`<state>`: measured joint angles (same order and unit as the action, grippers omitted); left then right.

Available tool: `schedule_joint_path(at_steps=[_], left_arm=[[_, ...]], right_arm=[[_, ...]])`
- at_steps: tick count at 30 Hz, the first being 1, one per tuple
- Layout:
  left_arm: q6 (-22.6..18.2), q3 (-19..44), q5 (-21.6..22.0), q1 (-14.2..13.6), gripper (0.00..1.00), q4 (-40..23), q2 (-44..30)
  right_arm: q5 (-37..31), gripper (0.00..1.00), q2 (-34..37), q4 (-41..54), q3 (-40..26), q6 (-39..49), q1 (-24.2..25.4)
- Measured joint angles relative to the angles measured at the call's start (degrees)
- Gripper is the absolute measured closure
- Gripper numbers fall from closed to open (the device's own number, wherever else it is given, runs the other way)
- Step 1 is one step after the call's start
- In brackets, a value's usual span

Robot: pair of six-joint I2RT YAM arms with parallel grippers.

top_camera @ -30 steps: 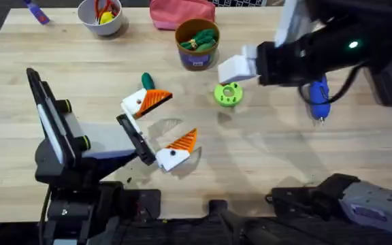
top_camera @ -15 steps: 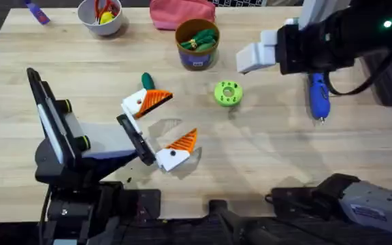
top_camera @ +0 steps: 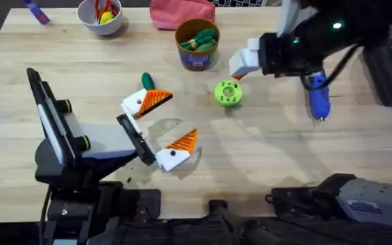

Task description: Pick up the gripper from the table and insert it into the empty holder that is missing its gripper. Then pick up a screw, insert it into the mounting hole, and use the screwdriver to tighten it. Finally, clean up the table by picking up the vegetable and placing it into the bucket.

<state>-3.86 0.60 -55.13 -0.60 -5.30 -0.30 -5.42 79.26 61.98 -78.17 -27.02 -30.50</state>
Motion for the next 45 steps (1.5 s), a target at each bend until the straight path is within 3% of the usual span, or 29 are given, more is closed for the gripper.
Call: schedule_joint_path(at_steps=[13,28,45], left_arm=[[0.0,0.0,-0.2,0.0,0.015,0.0,0.0],[0.0,0.0,-0.3,0.0,0.015,0.0,0.0],[0.0,0.0,-0.4,0.0,0.015,0.0,0.0]], right_arm=[[-5.1,0.179,10.8,-2.5,0.0,-10.5,0.0],[-3.7,0.192,20.0,-7.9,0.0,-12.5,1.8],[-2.2,0.288,25.0,-11.9,0.0,-14.8,3.2]])
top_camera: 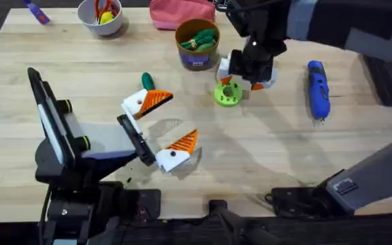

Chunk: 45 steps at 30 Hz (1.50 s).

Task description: Pick up the gripper from the table and insert it into the empty holder that is missing its gripper. Then pick up a screw, insert it into the mounting hole, and use the screwdriver to tighten it. Finally, clean up the table by picking up the vegetable and placing it into the bucket.

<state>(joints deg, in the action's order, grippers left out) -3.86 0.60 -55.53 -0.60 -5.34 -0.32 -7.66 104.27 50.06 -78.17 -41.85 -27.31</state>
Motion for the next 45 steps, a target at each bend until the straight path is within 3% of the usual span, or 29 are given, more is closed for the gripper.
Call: schedule_joint_path(at_steps=[7,15,26,41,45], left_arm=[[0.0,0.0,0.0,0.0,0.015,0.0,0.0],[0.0,0.0,0.0,0.0,0.015,0.0,0.0],[0.0,0.0,0.0,0.0,0.015,0.0,0.0],[0.0,0.0,0.0,0.0,0.016,0.0,0.0],[0.0,0.0,0.0,0.0,0.015,0.0,0.0]], right_arm=[[0.1,0.333,1.7,-1.1,0.0,-0.4,0.0],[0.2,0.507,2.1,-2.3,0.0,-0.9,0.5],[0.3,0.578,3.1,-2.8,-0.1,-1.4,0.6],[0.2,0.799,3.1,-2.4,-0.2,-1.4,0.4],[0.1,0.815,3.1,-2.2,-0.2,-1.4,0.4]])
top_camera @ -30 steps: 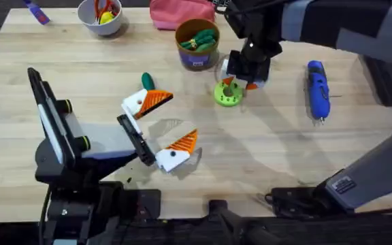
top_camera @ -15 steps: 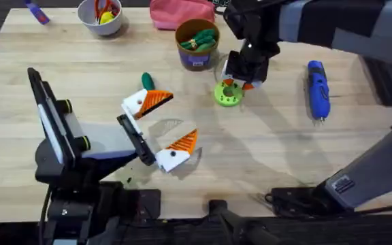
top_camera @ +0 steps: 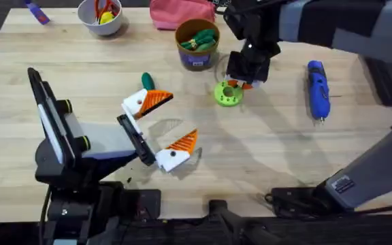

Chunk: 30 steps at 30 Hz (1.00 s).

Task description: Pick up the gripper from the table and insert it into the empty holder that is missing its gripper. Then pick up a screw, insert it into the mounting hole, and use the screwdriver to tighten it. Finally, clean up the table by picking up the vegetable and placing it into the bucket.

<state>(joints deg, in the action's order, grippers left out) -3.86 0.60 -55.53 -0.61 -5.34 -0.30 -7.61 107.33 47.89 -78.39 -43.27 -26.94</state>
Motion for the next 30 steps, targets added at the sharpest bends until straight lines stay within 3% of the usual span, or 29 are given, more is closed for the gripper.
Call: schedule_joint_path(at_steps=[30], left_arm=[[0.0,0.0,0.0,0.0,0.016,0.0,0.0]], right_arm=[[1.1,0.773,0.0,1.4,-1.2,0.4,-1.4]])
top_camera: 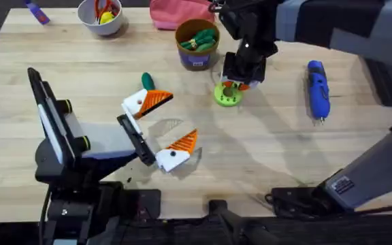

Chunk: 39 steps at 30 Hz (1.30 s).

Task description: Pick up the gripper from the table and insert it into the empty holder that is missing its gripper. Then pick up a screw, insert it into the mounting hole, and use the screwdriver to tighten it. Finally, clean up the table by picking up the vegetable and placing it into the bucket.

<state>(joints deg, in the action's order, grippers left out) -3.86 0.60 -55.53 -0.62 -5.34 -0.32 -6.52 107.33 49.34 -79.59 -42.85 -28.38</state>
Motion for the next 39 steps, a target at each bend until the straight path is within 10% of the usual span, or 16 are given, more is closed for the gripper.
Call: schedule_joint_path(at_steps=[9,17,39], left_arm=[[0.0,0.0,0.0,0.0,0.016,0.0,0.0],[0.0,0.0,0.0,0.0,0.015,0.0,0.0],[0.0,0.0,0.0,0.0,0.015,0.0,0.0]], right_arm=[[-0.8,0.784,1.0,-0.1,-0.2,0.0,0.0],[-1.7,0.991,1.2,-0.2,-0.5,0.2,0.1],[-1.8,0.996,-2.5,11.2,-8.9,3.7,-1.6]])
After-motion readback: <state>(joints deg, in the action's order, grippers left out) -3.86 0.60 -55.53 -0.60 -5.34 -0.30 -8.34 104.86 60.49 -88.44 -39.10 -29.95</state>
